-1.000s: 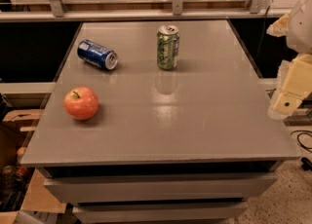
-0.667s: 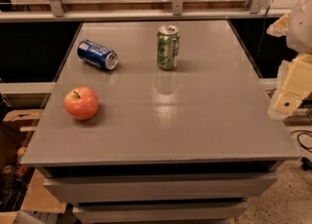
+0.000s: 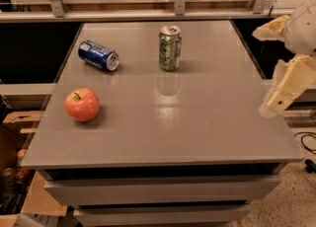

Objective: Pick apple

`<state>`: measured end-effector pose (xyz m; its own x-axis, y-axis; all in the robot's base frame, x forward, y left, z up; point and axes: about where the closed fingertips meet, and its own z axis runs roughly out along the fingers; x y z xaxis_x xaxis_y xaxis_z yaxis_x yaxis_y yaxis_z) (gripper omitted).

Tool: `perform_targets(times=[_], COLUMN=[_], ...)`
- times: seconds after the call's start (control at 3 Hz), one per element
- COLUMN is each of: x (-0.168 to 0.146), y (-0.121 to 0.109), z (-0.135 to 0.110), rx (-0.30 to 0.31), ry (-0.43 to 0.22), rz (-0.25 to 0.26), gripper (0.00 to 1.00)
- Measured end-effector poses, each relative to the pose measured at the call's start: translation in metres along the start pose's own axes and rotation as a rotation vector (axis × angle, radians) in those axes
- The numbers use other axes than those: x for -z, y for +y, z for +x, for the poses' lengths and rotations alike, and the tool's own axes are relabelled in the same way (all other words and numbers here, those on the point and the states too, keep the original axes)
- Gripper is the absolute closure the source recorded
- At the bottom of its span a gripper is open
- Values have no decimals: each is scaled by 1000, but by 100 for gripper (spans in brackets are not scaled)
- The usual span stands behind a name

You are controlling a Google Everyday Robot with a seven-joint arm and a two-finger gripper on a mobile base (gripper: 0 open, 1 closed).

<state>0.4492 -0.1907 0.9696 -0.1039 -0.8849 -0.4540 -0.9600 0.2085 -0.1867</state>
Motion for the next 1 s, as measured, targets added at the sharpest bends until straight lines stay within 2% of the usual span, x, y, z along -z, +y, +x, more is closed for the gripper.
perform_targets(times=[0.33, 0.67, 1.0], x=[-8, -7, -5], y=[8, 23, 26], z=[-39, -88, -98], rx=[48, 39, 38], ry=[-200, -376, -408], rz=[-45, -67, -76], gripper=[0, 0, 0])
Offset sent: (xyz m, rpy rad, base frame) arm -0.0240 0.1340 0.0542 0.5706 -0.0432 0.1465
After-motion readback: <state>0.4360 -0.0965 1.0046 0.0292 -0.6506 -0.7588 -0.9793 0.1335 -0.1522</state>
